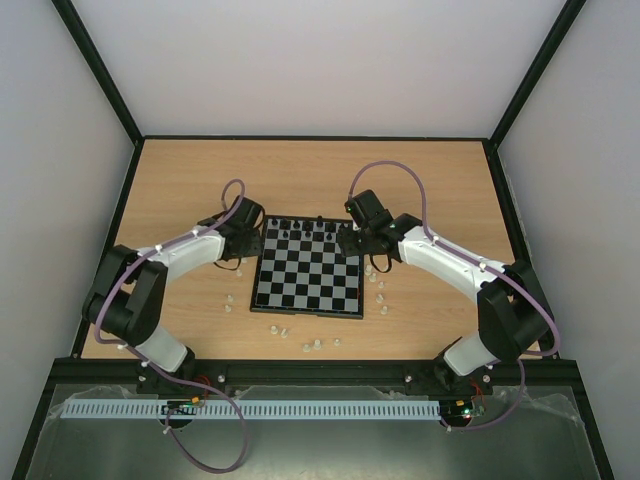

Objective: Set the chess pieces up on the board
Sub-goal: Pick up the chess piece at the center of the board.

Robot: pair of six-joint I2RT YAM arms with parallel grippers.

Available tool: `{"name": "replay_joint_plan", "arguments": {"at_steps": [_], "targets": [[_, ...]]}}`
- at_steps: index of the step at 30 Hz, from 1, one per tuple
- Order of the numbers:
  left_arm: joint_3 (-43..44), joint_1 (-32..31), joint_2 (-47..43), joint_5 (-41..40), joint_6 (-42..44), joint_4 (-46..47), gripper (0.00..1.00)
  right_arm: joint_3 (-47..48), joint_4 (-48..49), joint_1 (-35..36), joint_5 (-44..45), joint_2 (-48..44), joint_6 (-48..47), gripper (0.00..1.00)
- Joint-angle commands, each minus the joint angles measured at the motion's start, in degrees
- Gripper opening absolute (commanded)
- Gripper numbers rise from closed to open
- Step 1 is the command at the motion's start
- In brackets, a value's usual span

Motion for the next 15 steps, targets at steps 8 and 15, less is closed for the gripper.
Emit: {"name": "replay_joint_plan", "arguments": {"at_steps": [8, 15], "targets": [[0.1, 0.7, 4.8, -0.1, 0.1, 2.6, 0.34, -0.8, -0.6, -0.2, -0.5, -0.9, 0.0, 0.56], [0.5, 0.9, 6.2, -0.5, 0.4, 3.1, 0.28, -0.9, -0.5, -0.2, -0.5, -0.9, -0.1, 0.57]]}}
